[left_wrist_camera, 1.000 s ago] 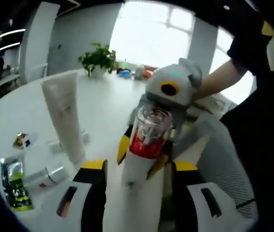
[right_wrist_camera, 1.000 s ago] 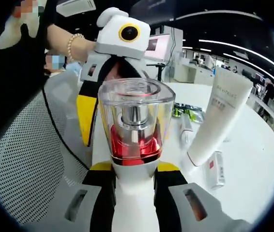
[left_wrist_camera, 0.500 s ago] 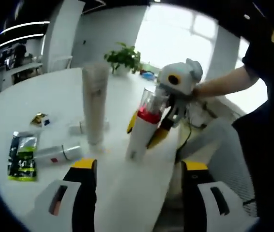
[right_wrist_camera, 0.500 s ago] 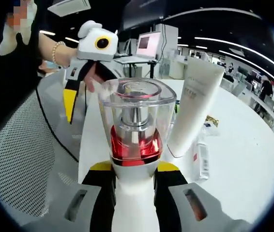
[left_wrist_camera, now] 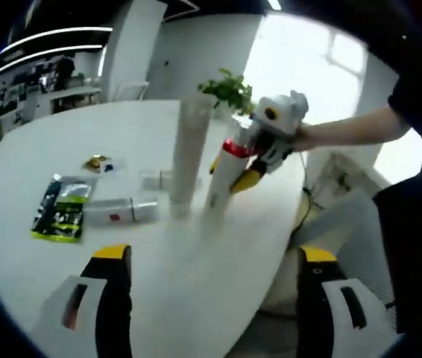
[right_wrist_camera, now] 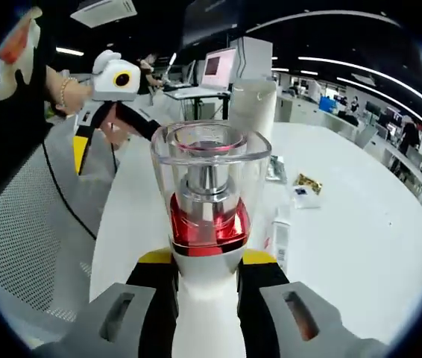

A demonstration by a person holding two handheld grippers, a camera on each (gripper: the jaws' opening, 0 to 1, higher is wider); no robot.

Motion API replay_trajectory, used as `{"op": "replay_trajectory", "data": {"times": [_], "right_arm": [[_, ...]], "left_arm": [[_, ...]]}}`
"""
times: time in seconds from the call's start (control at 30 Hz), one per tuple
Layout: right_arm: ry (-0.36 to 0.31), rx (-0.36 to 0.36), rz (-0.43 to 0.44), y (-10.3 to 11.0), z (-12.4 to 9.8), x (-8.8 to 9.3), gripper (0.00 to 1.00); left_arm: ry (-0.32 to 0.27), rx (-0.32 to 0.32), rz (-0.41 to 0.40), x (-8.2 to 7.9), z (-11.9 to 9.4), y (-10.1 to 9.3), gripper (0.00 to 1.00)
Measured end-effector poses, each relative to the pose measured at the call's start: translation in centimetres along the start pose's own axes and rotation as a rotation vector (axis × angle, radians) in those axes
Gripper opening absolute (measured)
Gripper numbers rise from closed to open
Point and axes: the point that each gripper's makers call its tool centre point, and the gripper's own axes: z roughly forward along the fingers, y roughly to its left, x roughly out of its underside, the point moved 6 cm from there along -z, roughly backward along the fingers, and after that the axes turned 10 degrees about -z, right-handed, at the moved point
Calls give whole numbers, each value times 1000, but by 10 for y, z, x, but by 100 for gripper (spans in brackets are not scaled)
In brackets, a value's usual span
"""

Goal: Arrange the skincare products in the storage area until every visible bottle or jar stands upright without overlapping.

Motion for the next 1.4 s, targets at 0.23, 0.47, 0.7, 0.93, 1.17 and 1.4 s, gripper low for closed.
{"op": "replay_trajectory", "data": {"times": [0.23, 0.47, 0.7, 0.93, 1.17, 1.4], "right_arm": [[-10, -28, -20, -17, 4, 1, 29], [-13, -31, -27, -31, 8, 2, 29], [-21, -33, -26, -36, 13, 0, 29], [-27, -33, -25, -38, 15, 0, 29], [-34, -34, 22, -36, 15, 0, 30], [-29, -17, 83, -35, 14, 1, 41]], "left_arm": [[-22, -55, -39, 1, -9, 6, 88], [-25, -78, -53, 1, -10, 7, 92], [-34, -103, -64, -2, -12, 14, 96], [-27, -110, -67, -2, -12, 16, 96], [-19, -107, -66, -1, -11, 19, 96], [-22, -110, -67, -3, -12, 21, 96]]}}
